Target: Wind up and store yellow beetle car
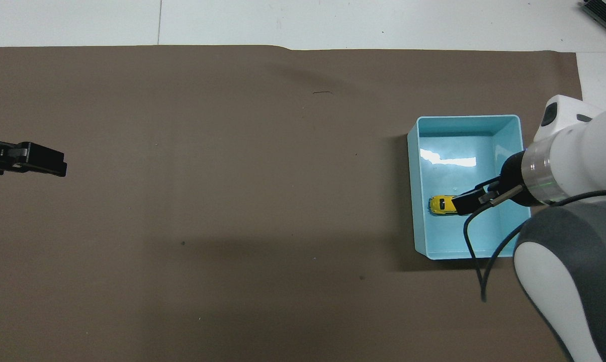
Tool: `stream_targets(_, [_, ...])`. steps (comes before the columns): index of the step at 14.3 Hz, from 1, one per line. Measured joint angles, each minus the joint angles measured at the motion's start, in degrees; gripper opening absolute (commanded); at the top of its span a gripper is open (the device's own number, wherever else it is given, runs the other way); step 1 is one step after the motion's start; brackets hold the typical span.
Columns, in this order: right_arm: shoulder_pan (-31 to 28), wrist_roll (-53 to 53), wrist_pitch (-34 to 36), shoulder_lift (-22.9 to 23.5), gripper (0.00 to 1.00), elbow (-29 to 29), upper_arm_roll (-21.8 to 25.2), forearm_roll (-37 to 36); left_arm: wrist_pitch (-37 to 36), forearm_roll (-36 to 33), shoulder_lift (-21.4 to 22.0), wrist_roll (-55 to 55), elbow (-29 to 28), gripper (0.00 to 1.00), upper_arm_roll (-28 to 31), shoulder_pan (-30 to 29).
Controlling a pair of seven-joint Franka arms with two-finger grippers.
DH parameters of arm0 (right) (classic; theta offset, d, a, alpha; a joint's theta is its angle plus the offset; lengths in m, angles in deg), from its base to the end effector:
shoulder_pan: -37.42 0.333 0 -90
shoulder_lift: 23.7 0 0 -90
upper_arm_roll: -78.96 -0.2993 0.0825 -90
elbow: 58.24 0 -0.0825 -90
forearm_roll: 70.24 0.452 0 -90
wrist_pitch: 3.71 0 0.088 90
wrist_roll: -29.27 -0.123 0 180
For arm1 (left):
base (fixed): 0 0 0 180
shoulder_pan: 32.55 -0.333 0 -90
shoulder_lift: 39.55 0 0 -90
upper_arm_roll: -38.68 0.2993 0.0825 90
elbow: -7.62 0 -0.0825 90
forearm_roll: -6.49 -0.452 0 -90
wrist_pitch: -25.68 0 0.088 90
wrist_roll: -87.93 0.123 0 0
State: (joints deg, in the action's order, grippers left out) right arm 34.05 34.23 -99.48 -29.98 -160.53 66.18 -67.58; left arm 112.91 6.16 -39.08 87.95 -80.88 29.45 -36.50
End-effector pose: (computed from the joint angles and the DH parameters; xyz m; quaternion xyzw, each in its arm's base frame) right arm 0.5859 0.1070 0.5492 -0.9925 -0.1220 0.0038 0.0108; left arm 0.6127 -0.0562 0.6067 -0.9989 0.0461 0.0069 0.0039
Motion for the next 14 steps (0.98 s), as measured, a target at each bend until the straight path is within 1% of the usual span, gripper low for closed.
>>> stream_targets(3, [-0.21,-5.55,2.00,-0.13,1.00,2.53,0.44,0.13,0.00,0.00,0.00,0.00,0.00,1.00,0.00,0.00])
stream_targets(6, [-0.90,-5.74,1.97,-0.01,1.00,2.80,1.06,0.22,0.00,0.00,0.00,0.00,0.00,1.00,0.00,0.00])
stream_targets(11, [-1.08,-5.81,-0.89,1.24,1.00,3.65,1.19,0.28,0.00,0.00,0.00,0.00,0.00,1.00,0.00,0.00])
stream_targets(12, [-1.26,-5.82,-0.44,1.91,1.00,5.31,1.19,0.28,0.00,0.00,0.00,0.00,0.00,1.00,0.00,0.00])
stream_targets(14, [-1.61,-5.83,3.87,4.23,1.00,10.45,1.29,0.28,0.00,0.00,0.00,0.00,0.00,1.00,0.00,0.00])
